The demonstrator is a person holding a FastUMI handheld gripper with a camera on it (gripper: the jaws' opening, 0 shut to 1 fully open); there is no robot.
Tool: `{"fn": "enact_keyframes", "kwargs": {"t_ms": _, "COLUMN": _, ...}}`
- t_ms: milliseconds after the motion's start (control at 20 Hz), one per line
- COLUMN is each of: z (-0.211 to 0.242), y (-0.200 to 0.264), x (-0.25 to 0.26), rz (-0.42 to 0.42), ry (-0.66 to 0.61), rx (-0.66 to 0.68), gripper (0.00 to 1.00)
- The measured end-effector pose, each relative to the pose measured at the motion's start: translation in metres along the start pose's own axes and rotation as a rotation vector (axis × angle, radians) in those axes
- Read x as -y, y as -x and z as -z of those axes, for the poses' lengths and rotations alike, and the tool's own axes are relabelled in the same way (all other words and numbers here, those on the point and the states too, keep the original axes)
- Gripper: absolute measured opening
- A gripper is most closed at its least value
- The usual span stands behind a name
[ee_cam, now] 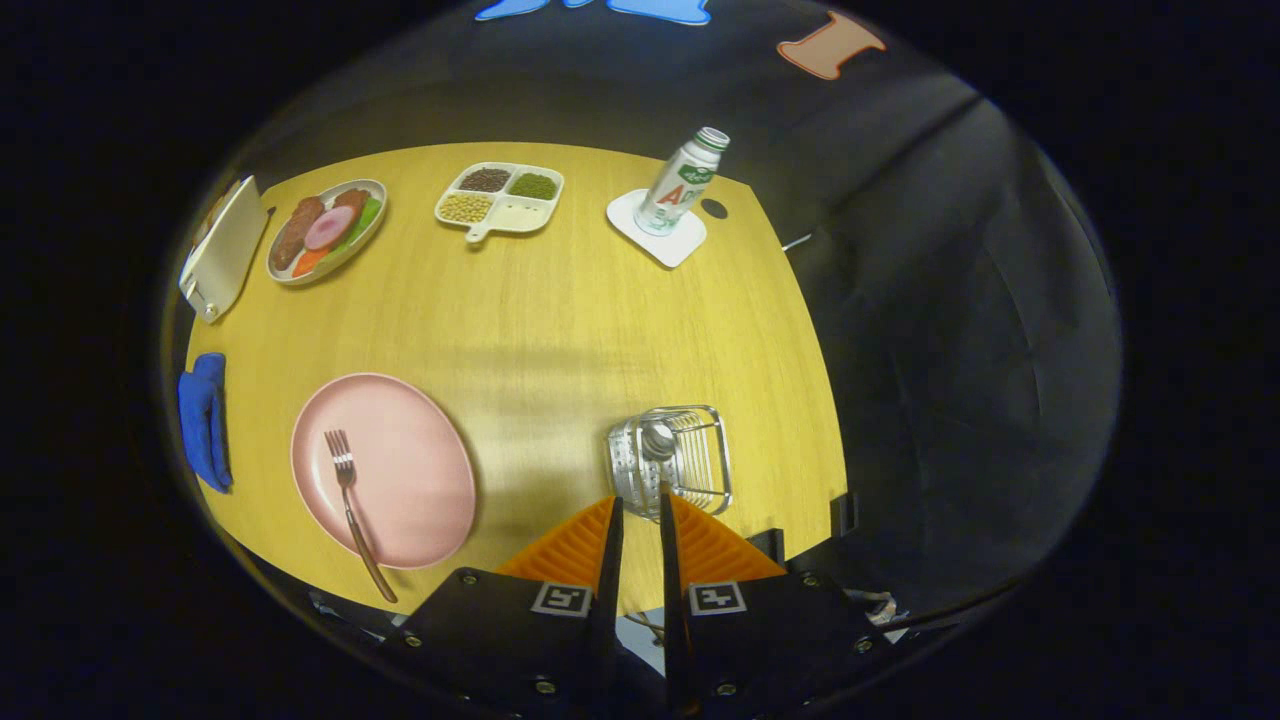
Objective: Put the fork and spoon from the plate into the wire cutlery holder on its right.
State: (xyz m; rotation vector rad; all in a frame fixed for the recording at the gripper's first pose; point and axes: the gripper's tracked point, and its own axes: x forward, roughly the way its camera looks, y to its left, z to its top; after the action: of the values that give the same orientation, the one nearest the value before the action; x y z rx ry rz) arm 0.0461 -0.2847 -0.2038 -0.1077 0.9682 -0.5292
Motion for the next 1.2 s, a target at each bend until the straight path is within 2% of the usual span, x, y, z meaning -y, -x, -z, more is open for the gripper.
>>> {"fn": "enact_keyframes", "kwargs": {"t_ms": 350, "z": 0.015, "y": 0.023, "x": -0.108, "rz": -0.102, "ry": 0.171, "rx": 0.008, "gripper": 0.21}}
{"fn": "enact_keyframes", "kwargs": {"t_ms": 600, "z": 0.027, "y": 0.039, "x": -0.164, "rz": -0.154, "ry": 0.262, "rx": 0.030, "gripper": 0.21}}
{"fn": "enact_keyframes", "kwargs": {"t_ms": 850, "z": 0.045, "y": 0.039, "x": -0.194, "rz": -0.184, "ry": 0.304, "rx": 0.022, "gripper": 0.21}}
{"fn": "enact_keyframes", "kwargs": {"t_ms": 1200, "z": 0.064, "y": 0.024, "x": -0.210, "rz": -0.210, "ry": 0.307, "rx": -0.011, "gripper": 0.23}}
